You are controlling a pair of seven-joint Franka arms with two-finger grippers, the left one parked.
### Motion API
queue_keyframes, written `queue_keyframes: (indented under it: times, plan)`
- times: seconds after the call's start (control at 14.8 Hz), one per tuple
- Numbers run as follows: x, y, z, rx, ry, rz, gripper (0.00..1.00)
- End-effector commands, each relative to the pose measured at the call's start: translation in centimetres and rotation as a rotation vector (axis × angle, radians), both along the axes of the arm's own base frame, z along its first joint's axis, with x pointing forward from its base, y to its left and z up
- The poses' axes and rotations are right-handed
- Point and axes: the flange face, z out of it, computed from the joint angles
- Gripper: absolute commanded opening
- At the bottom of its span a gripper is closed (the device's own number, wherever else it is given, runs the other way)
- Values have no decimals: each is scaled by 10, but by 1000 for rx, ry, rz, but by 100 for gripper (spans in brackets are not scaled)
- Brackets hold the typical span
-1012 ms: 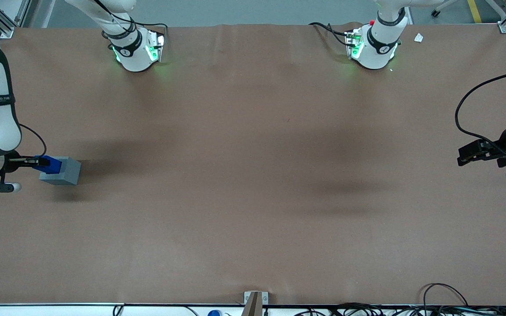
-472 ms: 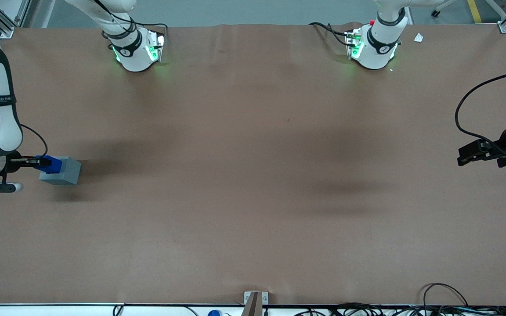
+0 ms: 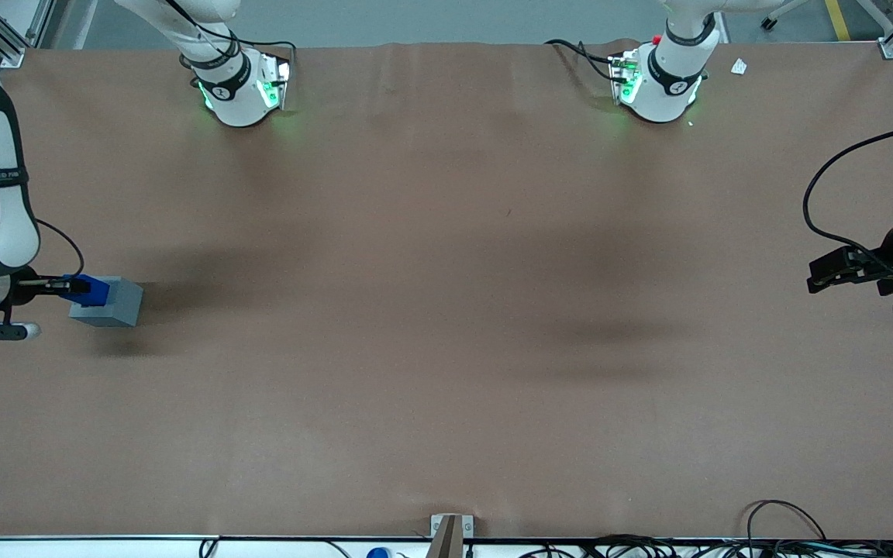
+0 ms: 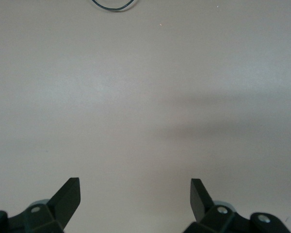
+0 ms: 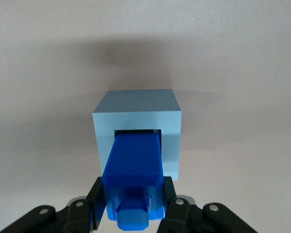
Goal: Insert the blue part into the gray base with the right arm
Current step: 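Lower the blue block into the gray base's opening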
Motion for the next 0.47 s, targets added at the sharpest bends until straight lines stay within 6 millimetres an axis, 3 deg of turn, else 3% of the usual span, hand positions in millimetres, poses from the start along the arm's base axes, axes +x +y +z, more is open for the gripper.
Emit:
queue_keyframes:
  times: [0.0,0.4]
  plan:
    - [6,-6,-10,-4,2,2,11]
    - [8,-6,-12,-4,3,0,12]
